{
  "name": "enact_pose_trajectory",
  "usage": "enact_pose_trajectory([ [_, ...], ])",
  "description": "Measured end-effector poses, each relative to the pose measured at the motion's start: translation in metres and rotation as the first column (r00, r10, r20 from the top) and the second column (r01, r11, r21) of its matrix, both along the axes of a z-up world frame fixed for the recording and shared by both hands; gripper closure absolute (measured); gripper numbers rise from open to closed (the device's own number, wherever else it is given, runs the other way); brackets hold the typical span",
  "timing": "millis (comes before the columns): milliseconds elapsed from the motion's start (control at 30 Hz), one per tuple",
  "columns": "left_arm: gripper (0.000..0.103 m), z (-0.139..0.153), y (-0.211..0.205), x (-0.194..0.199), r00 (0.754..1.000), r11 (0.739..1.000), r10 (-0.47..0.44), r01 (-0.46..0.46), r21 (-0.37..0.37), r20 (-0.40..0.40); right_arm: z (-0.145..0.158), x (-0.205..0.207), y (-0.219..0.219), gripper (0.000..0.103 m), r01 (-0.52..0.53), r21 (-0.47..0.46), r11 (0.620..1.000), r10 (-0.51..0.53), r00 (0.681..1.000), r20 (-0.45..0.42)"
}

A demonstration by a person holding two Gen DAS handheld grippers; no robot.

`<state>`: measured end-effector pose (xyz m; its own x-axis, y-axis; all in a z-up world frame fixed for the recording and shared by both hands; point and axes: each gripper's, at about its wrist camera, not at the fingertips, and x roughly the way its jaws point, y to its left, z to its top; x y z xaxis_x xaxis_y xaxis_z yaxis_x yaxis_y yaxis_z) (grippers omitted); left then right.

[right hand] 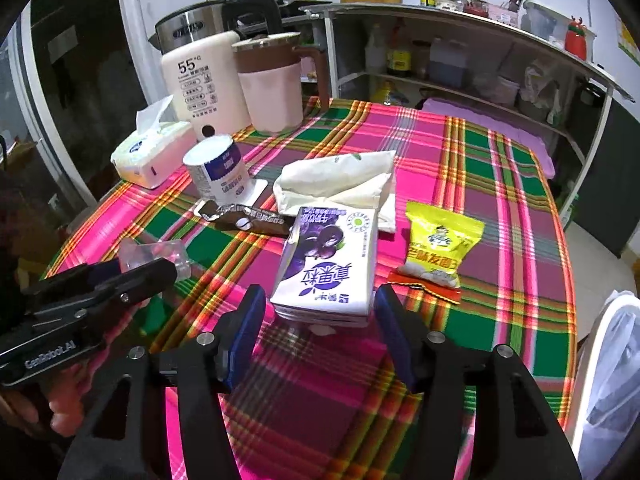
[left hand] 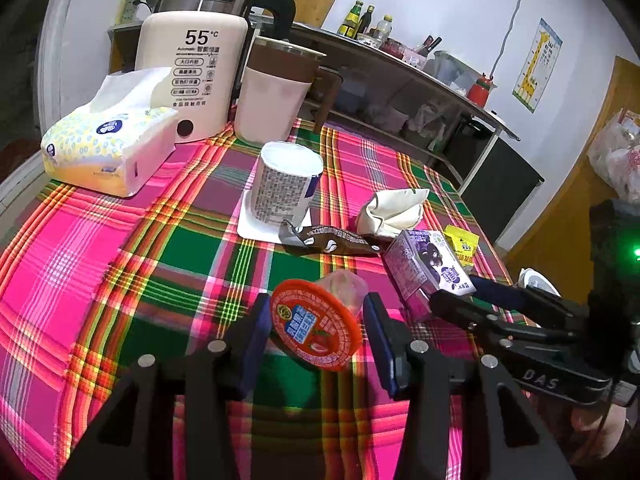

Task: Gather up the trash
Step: 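Grasp the orange-lidded cup with the left gripper while the right gripper grasps the purple milk carton, then carry the cup and purple carton over the white bin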

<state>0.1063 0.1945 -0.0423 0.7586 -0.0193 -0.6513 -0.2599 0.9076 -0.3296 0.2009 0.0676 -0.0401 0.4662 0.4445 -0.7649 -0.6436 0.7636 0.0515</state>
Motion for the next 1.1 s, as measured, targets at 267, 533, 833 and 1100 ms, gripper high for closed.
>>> enact_pose_trajectory([
  [267,0.054,0.0,0.001,-0.002,1.0,1.0,-0.004,0.004,-0.01,0.005,-0.007,0.008,0.007,0.045,0.036,-0.025,0.999,-0.037,0.999,-0.008],
  [533,0.054,0.0,0.0,-0.002,1.0,1.0,-0.003,0.003,-0.003,0.004,-0.002,0.004,0.0,0.048,0.047,0.012,0.999,-0.047,0.999,-0.011],
  [833,0.054,0.003,-0.011,-0.006,1.0,1.0,-0.019,0.019,0.017,-0.002,0.01,-0.013,-0.026,0.048,0.062,0.054,0.997,-0.061,0.998,-0.011],
  [1100,0.054,0.012,-0.043,-0.013,0.997,0.997,-0.072,0.072,0.033,-0.001,0.027,-0.038,-0.062,0.048,0.083,0.082,0.993,-0.083,0.997,0.004],
])
